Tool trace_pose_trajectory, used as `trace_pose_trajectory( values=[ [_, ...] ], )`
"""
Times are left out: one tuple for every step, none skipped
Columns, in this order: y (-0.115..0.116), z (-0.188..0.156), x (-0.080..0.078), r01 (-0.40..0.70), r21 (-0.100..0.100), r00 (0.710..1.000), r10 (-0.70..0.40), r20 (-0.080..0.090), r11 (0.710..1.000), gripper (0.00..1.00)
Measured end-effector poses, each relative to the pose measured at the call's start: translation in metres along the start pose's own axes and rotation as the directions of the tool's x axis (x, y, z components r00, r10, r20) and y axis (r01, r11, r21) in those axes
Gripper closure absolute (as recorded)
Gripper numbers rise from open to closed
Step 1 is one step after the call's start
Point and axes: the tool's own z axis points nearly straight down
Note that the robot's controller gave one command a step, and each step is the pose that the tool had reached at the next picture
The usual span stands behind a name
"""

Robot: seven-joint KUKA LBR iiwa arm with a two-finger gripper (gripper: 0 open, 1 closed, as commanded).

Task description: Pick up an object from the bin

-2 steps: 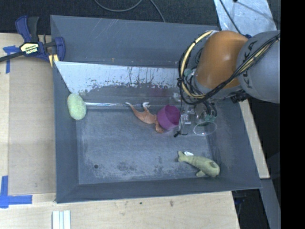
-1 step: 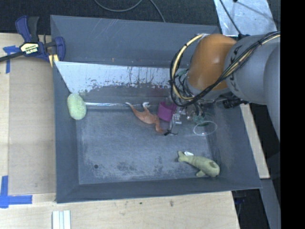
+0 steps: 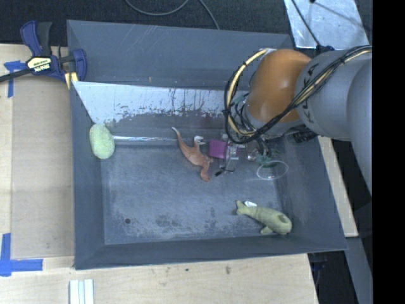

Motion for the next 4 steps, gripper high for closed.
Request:
trace_pose_trajectory(
  values=[
    [0.000, 0.000, 0.000, 0.000, 0.000, 1.000, 0.000, 0.000, 1.000, 1.00],
    [0.000, -0.002, 0.001, 0.000, 0.001, 1.000, 0.000, -0.003, 1.000, 1.00],
    [0.000, -0.019, 0.005, 0.000, 0.001, 1.000, 0.000, -0.017, 1.000, 1.00],
    [-0.001, -0.036, 0.002, 0.000, 0.001, 1.000, 0.000, -0.009, 1.000, 1.00]
  ],
)
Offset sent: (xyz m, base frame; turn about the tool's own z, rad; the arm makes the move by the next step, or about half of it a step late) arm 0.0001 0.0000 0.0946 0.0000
